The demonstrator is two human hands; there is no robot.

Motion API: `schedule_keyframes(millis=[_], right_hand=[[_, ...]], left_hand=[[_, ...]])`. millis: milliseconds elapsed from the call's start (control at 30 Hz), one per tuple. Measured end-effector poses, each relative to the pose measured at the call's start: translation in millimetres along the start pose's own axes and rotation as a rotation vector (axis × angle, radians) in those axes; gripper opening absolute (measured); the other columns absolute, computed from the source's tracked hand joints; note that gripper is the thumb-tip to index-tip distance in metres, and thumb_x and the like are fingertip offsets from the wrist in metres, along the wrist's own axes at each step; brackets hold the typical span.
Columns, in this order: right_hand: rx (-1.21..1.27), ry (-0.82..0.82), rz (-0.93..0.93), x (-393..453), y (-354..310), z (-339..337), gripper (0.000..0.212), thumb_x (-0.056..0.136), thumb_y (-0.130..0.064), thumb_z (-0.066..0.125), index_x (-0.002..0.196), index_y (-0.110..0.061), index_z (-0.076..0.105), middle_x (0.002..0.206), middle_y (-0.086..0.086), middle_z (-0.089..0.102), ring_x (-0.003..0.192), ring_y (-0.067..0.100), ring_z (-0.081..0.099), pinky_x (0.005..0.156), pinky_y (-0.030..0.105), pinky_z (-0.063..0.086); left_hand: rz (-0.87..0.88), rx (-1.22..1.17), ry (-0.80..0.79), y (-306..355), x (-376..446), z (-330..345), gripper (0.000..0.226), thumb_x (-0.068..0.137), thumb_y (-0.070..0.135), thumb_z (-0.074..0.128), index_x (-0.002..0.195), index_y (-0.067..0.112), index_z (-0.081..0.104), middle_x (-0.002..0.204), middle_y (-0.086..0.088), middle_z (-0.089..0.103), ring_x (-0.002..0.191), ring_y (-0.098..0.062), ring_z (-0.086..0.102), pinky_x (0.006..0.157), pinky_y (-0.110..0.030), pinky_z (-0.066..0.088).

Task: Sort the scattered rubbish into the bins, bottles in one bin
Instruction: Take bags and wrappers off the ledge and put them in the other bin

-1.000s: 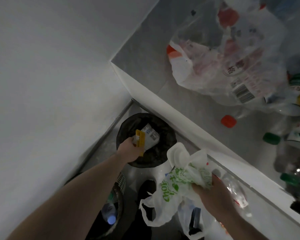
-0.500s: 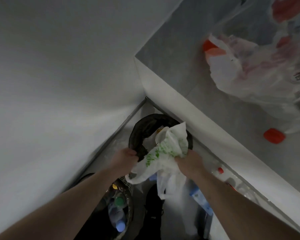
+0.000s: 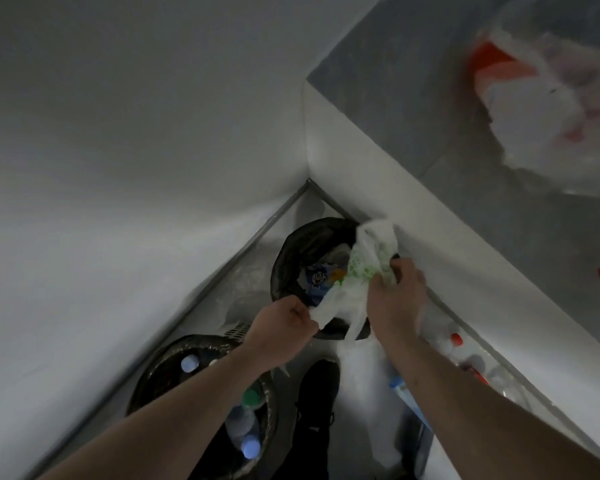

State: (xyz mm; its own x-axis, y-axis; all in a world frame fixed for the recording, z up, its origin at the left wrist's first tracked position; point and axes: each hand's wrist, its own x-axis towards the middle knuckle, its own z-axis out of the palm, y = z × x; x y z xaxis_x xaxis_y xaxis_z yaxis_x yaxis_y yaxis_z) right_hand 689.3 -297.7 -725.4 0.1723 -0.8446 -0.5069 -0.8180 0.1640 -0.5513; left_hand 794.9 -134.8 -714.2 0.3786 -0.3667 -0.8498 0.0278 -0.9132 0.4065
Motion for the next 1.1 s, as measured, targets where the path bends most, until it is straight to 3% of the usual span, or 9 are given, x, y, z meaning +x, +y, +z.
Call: schedule_keyframes(millis=[100, 233, 333, 400, 600, 700, 800, 933, 1100], right_hand=[[-0.175, -0.055, -0.286, 0.3, 3.6, 9.4, 0.022, 0.080, -0.006, 0.064, 0.092, -0.024, 0.069, 0.090, -0.008, 0.061, 0.085, 0.018, 0.056, 0.072, 0.039, 0.052], [-0.348, -0.312, -0.380, 7.0, 23.1, 24.9, 0.023, 0.094, -0.017, 0.062, 0.112, -0.022, 0.075, 0.102, -0.006, 0.064, 0.089, 0.013, 0.062, 0.076, 0.023, 0.047], [-0.473, -0.564, -0.342, 18.8, 43.5, 44.6, 0.043, 0.100, -0.025, 0.057, 0.142, -0.015, 0.056, 0.139, 0.006, 0.057, 0.125, 0.021, 0.055, 0.104, 0.025, 0.040], [-0.536, -0.688, -0.298, 27.4, 54.3, 62.0, 0.054, 0.101, -0.026, 0.055, 0.150, -0.009, 0.043, 0.148, 0.009, 0.048, 0.136, 0.024, 0.045, 0.115, 0.028, 0.030], [-0.624, -0.858, -0.110, 52.7, 75.5, 117.5, 0.068, 0.100, -0.031, 0.051, 0.158, -0.011, 0.023, 0.156, 0.011, 0.036, 0.139, 0.029, 0.039, 0.118, 0.038, 0.034], [-0.601, -0.828, -0.081, 48.5, 78.9, 129.3, 0.058, 0.099, -0.034, 0.048, 0.151, -0.012, 0.036, 0.147, 0.011, 0.047, 0.130, 0.029, 0.048, 0.111, 0.040, 0.042], [-0.390, -0.617, -0.157, 16.7, 74.6, 115.2, 0.049, 0.095, -0.028, 0.055, 0.142, -0.016, 0.047, 0.136, 0.006, 0.056, 0.125, 0.026, 0.053, 0.105, 0.040, 0.047], [-0.183, -0.398, -0.275, -50.5, 71.9, 57.8, 0.059, 0.089, -0.016, 0.058, 0.146, -0.023, 0.044, 0.149, -0.002, 0.043, 0.137, 0.020, 0.041, 0.110, 0.036, 0.043], [-0.181, -0.378, -0.237, -109.1, 116.9, -30.9, 0.061, 0.089, -0.011, 0.060, 0.144, -0.031, 0.043, 0.153, -0.012, 0.036, 0.141, 0.011, 0.035, 0.114, 0.026, 0.034]], left_hand=[[0.010, 0.034, 0.032, -4.4, 4.1, 3.8, 0.012, 0.077, 0.037, 0.063, 0.089, 0.034, 0.062, 0.081, 0.012, 0.070, 0.074, -0.008, 0.067, 0.071, -0.032, 0.057], [0.015, 0.110, -0.018, -15.0, 14.2, 2.9, 0.039, 0.079, 0.032, 0.062, 0.118, 0.035, 0.065, 0.097, 0.013, 0.069, 0.087, -0.007, 0.067, 0.079, -0.027, 0.055], [0.047, 0.203, 0.007, -28.9, 25.2, 3.5, 0.048, 0.085, 0.032, 0.060, 0.133, 0.031, 0.060, 0.125, 0.009, 0.062, 0.111, -0.013, 0.062, 0.097, -0.030, 0.051], [0.079, 0.243, 0.032, -40.3, 32.8, 4.5, 0.047, 0.089, 0.034, 0.060, 0.136, 0.029, 0.058, 0.134, 0.010, 0.055, 0.119, -0.015, 0.059, 0.102, -0.030, 0.047], [0.142, 0.274, 0.030, -74.3, 43.2, 8.2, 0.057, 0.088, 0.028, 0.057, 0.145, 0.027, 0.048, 0.147, 0.013, 0.037, 0.127, -0.016, 0.050, 0.107, -0.035, 0.043], [0.159, 0.309, 0.009, -83.1, 35.5, 6.9, 0.062, 0.087, 0.030, 0.054, 0.148, 0.034, 0.043, 0.153, 0.014, 0.031, 0.134, -0.018, 0.045, 0.109, -0.037, 0.042], [0.188, 0.360, 0.007, -78.8, 18.2, 7.7, 0.064, 0.088, 0.024, 0.055, 0.149, 0.037, 0.041, 0.157, 0.012, 0.029, 0.138, -0.020, 0.043, 0.110, -0.036, 0.040], [0.221, 0.422, 0.022, -55.7, -12.4, 16.8, 0.058, 0.090, 0.023, 0.057, 0.146, 0.032, 0.048, 0.154, 0.008, 0.036, 0.134, -0.019, 0.048, 0.107, -0.029, 0.039], [0.255, 0.498, -0.010, -23.5, -48.7, 33.8, 0.056, 0.087, 0.029, 0.061, 0.142, 0.026, 0.052, 0.151, 0.009, 0.040, 0.130, -0.017, 0.051, 0.106, -0.028, 0.040]])
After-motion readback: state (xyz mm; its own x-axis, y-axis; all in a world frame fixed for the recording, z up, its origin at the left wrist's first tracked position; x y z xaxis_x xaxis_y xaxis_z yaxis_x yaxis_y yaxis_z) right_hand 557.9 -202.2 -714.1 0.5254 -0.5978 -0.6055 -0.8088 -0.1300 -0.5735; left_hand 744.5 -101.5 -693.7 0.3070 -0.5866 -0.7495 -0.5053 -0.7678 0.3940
